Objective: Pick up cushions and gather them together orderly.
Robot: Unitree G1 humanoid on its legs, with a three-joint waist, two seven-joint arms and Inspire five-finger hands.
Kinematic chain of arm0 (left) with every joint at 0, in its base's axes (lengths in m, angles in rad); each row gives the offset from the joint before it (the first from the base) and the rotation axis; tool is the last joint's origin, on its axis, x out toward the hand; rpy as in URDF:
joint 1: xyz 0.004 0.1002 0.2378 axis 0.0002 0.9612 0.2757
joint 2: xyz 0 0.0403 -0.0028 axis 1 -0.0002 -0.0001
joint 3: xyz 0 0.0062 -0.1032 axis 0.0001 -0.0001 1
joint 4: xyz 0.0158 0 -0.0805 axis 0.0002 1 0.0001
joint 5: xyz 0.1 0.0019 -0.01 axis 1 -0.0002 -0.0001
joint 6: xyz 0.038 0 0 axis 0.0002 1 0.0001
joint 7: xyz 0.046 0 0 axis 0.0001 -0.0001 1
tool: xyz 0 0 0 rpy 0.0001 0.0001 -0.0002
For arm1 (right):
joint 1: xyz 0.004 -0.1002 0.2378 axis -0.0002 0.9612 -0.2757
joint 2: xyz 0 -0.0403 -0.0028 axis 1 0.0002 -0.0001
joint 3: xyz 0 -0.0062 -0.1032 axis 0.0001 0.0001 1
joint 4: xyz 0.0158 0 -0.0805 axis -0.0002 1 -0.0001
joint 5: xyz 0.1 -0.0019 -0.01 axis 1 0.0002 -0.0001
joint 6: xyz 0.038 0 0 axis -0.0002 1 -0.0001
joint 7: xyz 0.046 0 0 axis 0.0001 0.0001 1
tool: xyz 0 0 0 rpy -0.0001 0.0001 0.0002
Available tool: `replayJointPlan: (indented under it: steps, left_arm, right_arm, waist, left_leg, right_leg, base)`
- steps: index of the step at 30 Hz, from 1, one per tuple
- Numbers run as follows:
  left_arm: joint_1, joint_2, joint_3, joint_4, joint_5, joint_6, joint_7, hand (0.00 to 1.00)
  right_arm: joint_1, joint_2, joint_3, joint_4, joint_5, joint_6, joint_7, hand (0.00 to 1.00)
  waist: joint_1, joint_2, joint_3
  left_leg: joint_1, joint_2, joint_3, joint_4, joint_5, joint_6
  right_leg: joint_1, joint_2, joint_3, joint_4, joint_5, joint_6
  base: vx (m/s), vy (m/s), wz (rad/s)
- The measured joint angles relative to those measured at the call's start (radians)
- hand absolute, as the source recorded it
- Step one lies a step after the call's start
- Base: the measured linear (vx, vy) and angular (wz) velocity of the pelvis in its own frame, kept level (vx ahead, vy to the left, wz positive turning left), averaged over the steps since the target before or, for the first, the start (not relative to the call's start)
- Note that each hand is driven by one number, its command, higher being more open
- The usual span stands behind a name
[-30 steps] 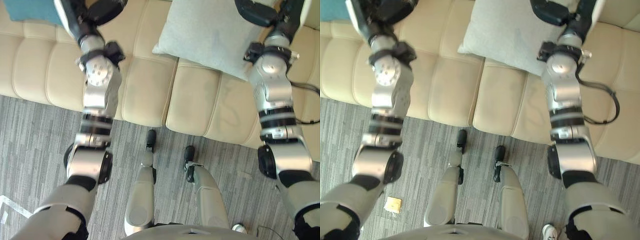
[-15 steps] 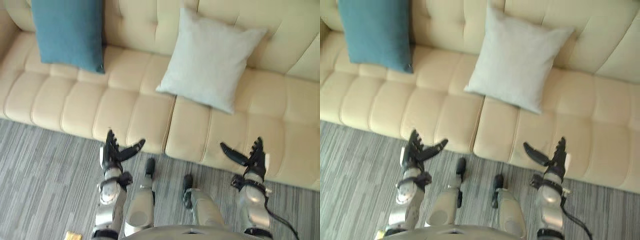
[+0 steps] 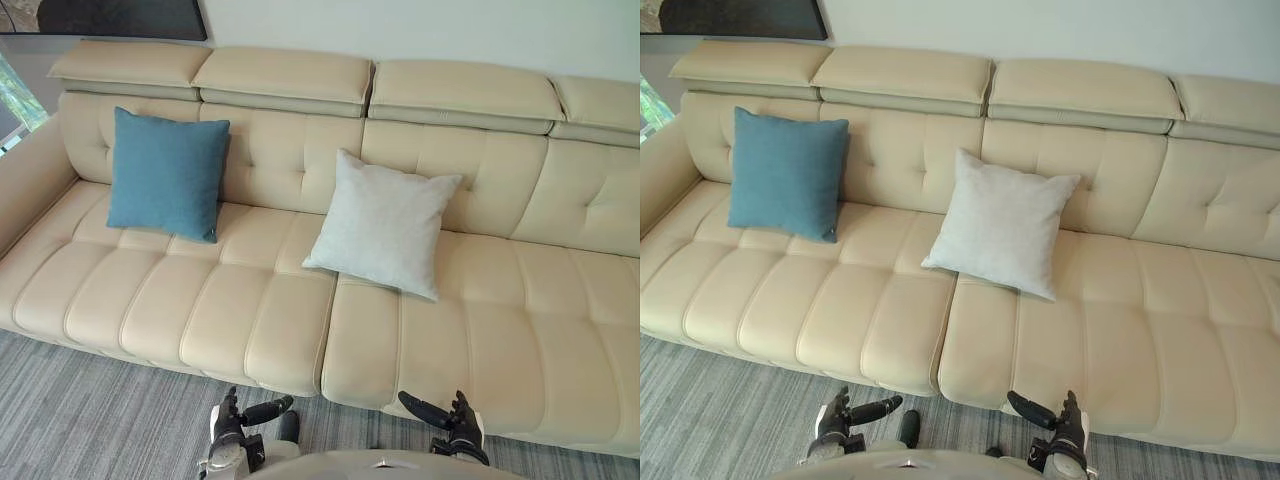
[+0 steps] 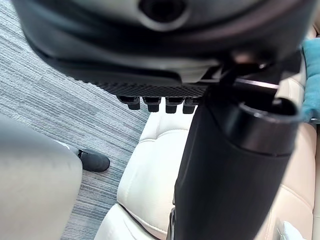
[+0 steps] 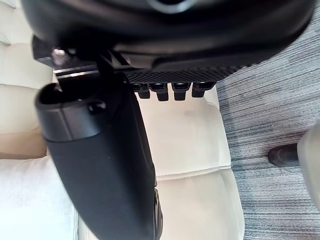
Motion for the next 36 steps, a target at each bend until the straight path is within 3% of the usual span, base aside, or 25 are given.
replayJointPlan:
  steps: [7, 12, 13, 14, 15, 16, 18, 19, 21, 22, 23, 24, 25, 26, 28, 29, 30, 32, 34, 36]
  left_arm:
    - [-0.044, -0.002, 0.011, 0.068, 0.058, -0.001, -0.008, 1.0]
    - [-0.083, 0.027, 0.009, 0.091, 0.073, -0.001, -0.007, 1.0]
    - [-0.086, 0.024, 0.009, 0.085, 0.072, -0.001, -0.006, 1.0]
    - [-0.086, 0.025, 0.009, 0.082, 0.072, -0.001, -0.005, 1.0]
    - [-0.089, 0.027, 0.015, 0.083, 0.072, 0.001, -0.002, 1.0]
    - [-0.089, 0.028, 0.015, 0.08, 0.072, 0.001, -0.001, 1.0]
    - [-0.085, 0.034, 0.016, 0.072, 0.072, 0.001, -0.004, 1.0]
    - [-0.089, 0.042, 0.025, 0.066, 0.072, 0.002, -0.005, 1.0]
    - [-0.095, 0.03, 0.028, 0.067, 0.072, 0.006, -0.009, 1.0]
    - [-0.085, 0.011, 0.022, 0.061, 0.072, 0.005, -0.009, 1.0]
    - [-0.092, 0.024, 0.016, 0.058, 0.073, 0.005, -0.01, 1.0]
    - [-0.103, 0.026, 0.009, 0.061, 0.073, 0.005, -0.008, 1.0]
    - [-0.107, 0.022, 0.005, 0.063, 0.073, 0.005, -0.008, 1.0]
    - [-0.114, 0.01, -0.023, 0.071, 0.073, 0.007, -0.008, 1.0]
    - [-0.112, 0.002, -0.047, 0.07, 0.075, 0.007, -0.016, 1.0]
    - [-0.11, 0.002, -0.056, 0.07, 0.076, 0.007, -0.016, 1.0]
    - [-0.116, -0.001, -0.055, 0.066, 0.077, 0.006, -0.016, 1.0]
    - [-0.122, 0.004, -0.055, 0.066, 0.081, 0.006, -0.016, 1.0]
    - [-0.123, 0.001, -0.054, 0.068, 0.105, 0.007, -0.014, 1.0]
    - [-0.123, 0.003, -0.044, 0.078, 0.107, 0.009, -0.014, 1.0]
  right_arm:
    - [-0.028, 0.0, -0.039, 0.059, 0.007, 0.016, 0.004, 1.0]
    - [-0.09, 0.008, -0.021, 0.096, 0.019, 0.019, 0.005, 1.0]
    - [-0.1, 0.008, -0.025, 0.096, 0.02, 0.02, 0.004, 1.0]
    - [-0.105, 0.008, -0.025, 0.097, 0.02, 0.02, 0.004, 1.0]
    - [-0.119, 0.008, -0.022, 0.1, 0.02, 0.022, 0.004, 1.0]
    - [-0.119, 0.008, -0.022, 0.106, 0.02, 0.022, 0.004, 1.0]
    - [-0.116, 0.009, -0.023, 0.13, 0.02, 0.024, 0.004, 1.0]
    - [-0.126, 0.006, -0.027, 0.144, 0.02, 0.027, 0.004, 1.0]
    - [-0.129, 0.006, -0.035, 0.144, 0.019, 0.026, 0.001, 1.0]
    - [-0.131, -0.014, -0.033, 0.141, 0.019, 0.027, -0.005, 1.0]
    - [-0.138, -0.013, -0.023, 0.143, 0.019, 0.026, -0.007, 1.0]
    - [-0.149, -0.017, -0.011, 0.144, 0.019, 0.026, -0.006, 1.0]
    - [-0.157, -0.019, -0.003, 0.144, 0.019, 0.026, -0.006, 1.0]
    - [-0.161, -0.025, 0.002, 0.143, 0.019, 0.026, -0.009, 1.0]
    - [-0.145, -0.024, 0.007, 0.145, 0.02, 0.028, -0.019, 1.0]
    - [-0.14, -0.024, 0.01, 0.146, 0.02, 0.029, -0.019, 1.0]
    - [-0.147, -0.024, 0.015, 0.152, 0.02, 0.03, -0.022, 1.0]
    - [-0.151, -0.025, 0.015, 0.155, 0.02, 0.031, -0.024, 1.0]
    - [-0.154, -0.035, 0.015, 0.156, 0.022, 0.031, -0.023, 1.0]
    - [-0.157, -0.032, 0.015, 0.162, 0.022, 0.031, -0.022, 1.0]
  waist:
    - [-0.004, -0.008, -0.002]
    - [-0.004, -0.037, 0.029]
    - [0.002, -0.038, 0.038]
    - [0.003, -0.037, 0.042]
    - [0.005, -0.031, 0.05]
    - [0.004, -0.032, 0.05]
    - [0.004, -0.053, 0.036]
    - [0.013, -0.073, 0.032]
    - [0.023, -0.062, 0.031]
    - [0.039, -0.035, 0.024]
    - [0.039, -0.057, 0.024]
    - [0.041, -0.057, 0.026]
    - [0.047, -0.039, 0.029]
    - [0.049, 0.008, 0.041]
    - [0.042, 0.028, 0.045]
    - [0.041, 0.039, 0.043]
    - [0.038, 0.029, 0.047]
    - [0.038, 0.022, 0.05]
    - [0.03, 0.014, 0.051]
    - [0.028, 0.014, 0.052]
  left_leg:
    - [0.028, 0.002, 0.05, 0.0, -0.006, 0.002]
    - [-0.008, 0.013, 0.098, 0.082, -0.037, 0.018]
    - [-0.045, 0.03, 0.125, 0.145, -0.061, 0.033]
    - [-0.049, 0.034, 0.13, 0.156, -0.065, 0.032]
    - [-0.058, 0.047, 0.13, 0.177, -0.08, 0.036]
    - [-0.068, 0.053, 0.122, 0.198, -0.086, 0.033]
    - [-0.086, 0.052, 0.104, 0.228, -0.088, 0.028]
    - [-0.111, 0.053, 0.099, 0.255, -0.075, 0.013]
    - [-0.12, 0.057, 0.098, 0.262, -0.077, 0.015]
    - [-0.126, 0.078, 0.111, 0.245, -0.047, 0.01]
    - [-0.15, 0.061, 0.117, 0.249, -0.029, -0.009]
    - [-0.175, 0.061, 0.117, 0.248, -0.011, -0.015]
    - [-0.188, 0.075, 0.113, 0.243, -0.006, -0.015]
    - [-0.192, 0.109, 0.099, 0.223, 0.011, 0.001]
    - [-0.191, 0.128, 0.099, 0.184, 0.009, -0.001]
    - [-0.193, 0.134, 0.103, 0.162, -0.008, -0.006]
    - [-0.231, 0.139, 0.13, 0.207, -0.025, -0.013]
    - [-0.25, 0.117, 0.126, 0.327, -0.031, -0.009]
    - [-0.239, 0.065, 0.073, 0.494, -0.189, -0.012]
    - [-0.209, 0.042, 0.011, 0.561, -0.286, -0.008]
  right_leg:
    - [0.017, 0.001, 0.049, -0.018, 0.026, 0.014]
    - [-0.022, -0.001, 0.089, 0.004, 0.044, 0.027]
    - [-0.045, -0.036, 0.012, 0.059, 0.01, 0.051]
    - [-0.062, -0.052, -0.022, 0.11, 0.002, 0.047]
    - [-0.106, -0.089, -0.069, 0.299, -0.026, 0.011]
    - [-0.119, -0.114, -0.075, 0.438, -0.056, 0.017]
    - [-0.102, -0.156, -0.064, 0.582, -0.067, 0.032]
    - [-0.099, -0.149, -0.065, 0.577, -0.076, 0.068]
    - [-0.095, -0.128, -0.065, 0.53, -0.082, 0.077]
    - [-0.044, -0.09, -0.051, 0.463, -0.144, 0.077]
    - [-0.041, -0.099, -0.038, 0.429, -0.206, 0.048]
    - [-0.03, -0.084, -0.036, 0.354, -0.244, 0.029]
    - [-0.021, -0.065, -0.04, 0.31, -0.25, 0.023]
    - [-0.013, -0.026, -0.064, 0.277, -0.215, 0.007]
    - [-0.014, -0.008, -0.1, 0.273, -0.203, -0.004]
    - [-0.015, -0.008, -0.122, 0.263, -0.193, -0.014]
    - [-0.035, -0.018, -0.147, 0.241, -0.164, -0.035]
    - [-0.049, -0.034, -0.152, 0.23, -0.146, -0.036]
    - [-0.074, -0.057, -0.151, 0.217, -0.114, -0.024]
    - [-0.077, -0.057, -0.13, 0.204, -0.091, -0.003]
  base:
    - [-0.01, 0.026, -0.22]
    - [-0.14, 0.028, -0.31]
    - [-0.19, 0.044, -0.34]
    - [-0.16, 0.032, -0.41]
    - [-0.11, 0.001, -0.19]
    - [-0.12, -0.065, -0.02]
    - [-0.11, -0.145, 0.16]
    - [-0.14, -0.154, 0.03]
    - [-0.14, -0.107, -0.09]
    - [-0.18, -0.15, -0.09]
    - [-0.2, -0.185, -0.12]
    - [-0.19, -0.141, -0.06]
    - [-0.2, -0.123, 0.01]
    - [-0.26, -0.118, 0.22]
    - [-0.27, -0.091, 0.47]
    - [-0.2, -0.036, 0.54]
    - [-0.15, -0.008, 0.42]
    - [-0.09, 0.006, 0.26]
    - [-0.07, 0.089, 0.1]
    - [-0.08, 0.166, -0.23]
